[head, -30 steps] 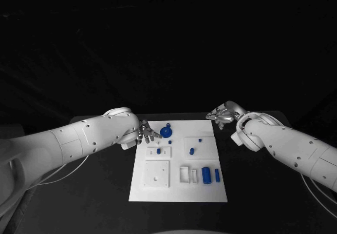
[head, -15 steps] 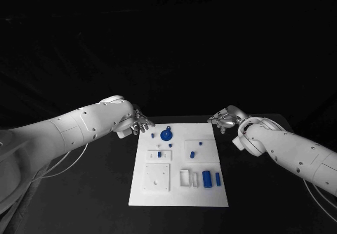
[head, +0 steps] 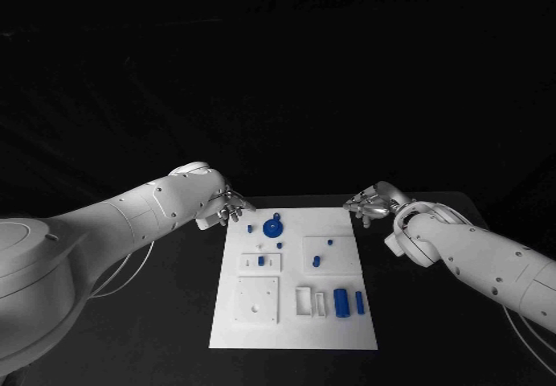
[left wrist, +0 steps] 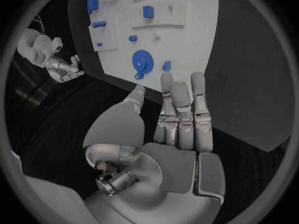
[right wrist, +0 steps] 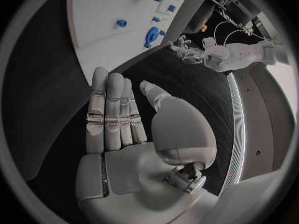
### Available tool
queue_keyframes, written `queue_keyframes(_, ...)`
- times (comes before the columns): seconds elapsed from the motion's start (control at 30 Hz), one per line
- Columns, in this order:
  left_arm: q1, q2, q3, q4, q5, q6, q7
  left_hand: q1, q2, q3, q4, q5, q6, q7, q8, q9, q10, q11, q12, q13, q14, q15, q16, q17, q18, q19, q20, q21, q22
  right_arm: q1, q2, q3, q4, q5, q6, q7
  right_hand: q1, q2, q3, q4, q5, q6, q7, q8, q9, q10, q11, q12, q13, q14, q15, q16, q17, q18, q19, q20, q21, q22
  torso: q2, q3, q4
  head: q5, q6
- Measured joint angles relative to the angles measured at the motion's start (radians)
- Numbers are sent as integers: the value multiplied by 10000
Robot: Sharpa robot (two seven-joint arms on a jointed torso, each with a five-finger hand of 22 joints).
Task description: Assemble the parts on the task board
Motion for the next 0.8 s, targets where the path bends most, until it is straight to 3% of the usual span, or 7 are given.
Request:
queue_keyframes(0.07,-42,62,-1,-172,24,94,82,84,-497,546,566,0,-98,39,101,-358,36,36,-80,-18,-54,54,0,7,0,0,0,-76,40,9,0,18,13,22,-20,1,0,0,15,15,0,-37,-2,0,0,88,89,-399,-452,-37,37,-348,-169,1,-135,46,0,-511,30,0,-15,0,28)
queue_keyframes(0.13,-87,125,-2,-364,51,190,178,167,-597,563,762,0,-114,53,77,-580,36,35,-80,-27,-54,54,0,19,0,20,21,-115,83,24,5,44,25,58,-41,4,0,0,31,31,0,-82,12,0,-6,211,105,-794,-908,-44,94,-730,-456,2,-246,105,1,-1131,62,2,-30,9,58)
queue_keyframes(0.27,-148,198,-2,-602,85,297,328,209,-639,495,845,0,-72,25,48,-831,36,35,-80,-27,-54,54,0,39,-1,36,36,-191,147,55,27,110,38,114,-59,7,0,0,81,81,0,-163,91,0,-13,240,149,-1594,-1705,-330,299,-1408,-973,0,-733,226,-47,-2129,119,4,-54,42,89)
queue_keyframes(0.37,-192,248,-2,-747,120,364,447,209,-639,495,845,0,-39,54,48,-877,36,35,-80,-27,-54,54,0,46,-1,36,36,-191,161,73,47,165,54,165,-66,16,0,0,218,130,0,-361,183,0,-22,219,401,-2661,-2751,-815,542,-2340,-1791,1,-1622,493,-52,-3207,162,8,-72,51,116)
queue_keyframes(0.43,-218,275,-2,-821,132,407,519,209,-639,495,845,1,-39,54,48,-892,36,35,-80,-26,-54,55,0,46,-1,36,36,-191,172,75,61,202,55,208,-79,39,43,-43,317,91,0,-436,221,0,-42,640,493,-3558,-3821,-676,701,-3118,-2693,0,-1844,665,-32,-4476,185,14,-80,52,125)
queue_keyframes(0.57,-260,295,-12,-916,151,476,636,209,-638,495,845,1,-39,54,48,-919,36,35,-80,-26,-54,55,0,55,-1,36,36,-202,190,86,79,267,62,453,-179,245,66,-66,704,-46,39,-445,229,0,-43,914,594,-4615,-5048,-449,829,-4195,-3841,1,-1923,786,-33,-6496,227,15,-94,58,149)
queue_keyframes(0.8,-308,323,-33,-1005,188,574,817,266,-581,495,845,1,-39,54,48,-995,36,35,-80,-9,-54,55,0,77,-1,72,73,-248,265,119,107,333,76,1129,-483,793,35,-34,813,-156,117,-445,229,0,-43,961,642,-4982,-5153,-150,881,-4818,-4558,0,-1631,851,48,-8506,271,14,-111,48,153)
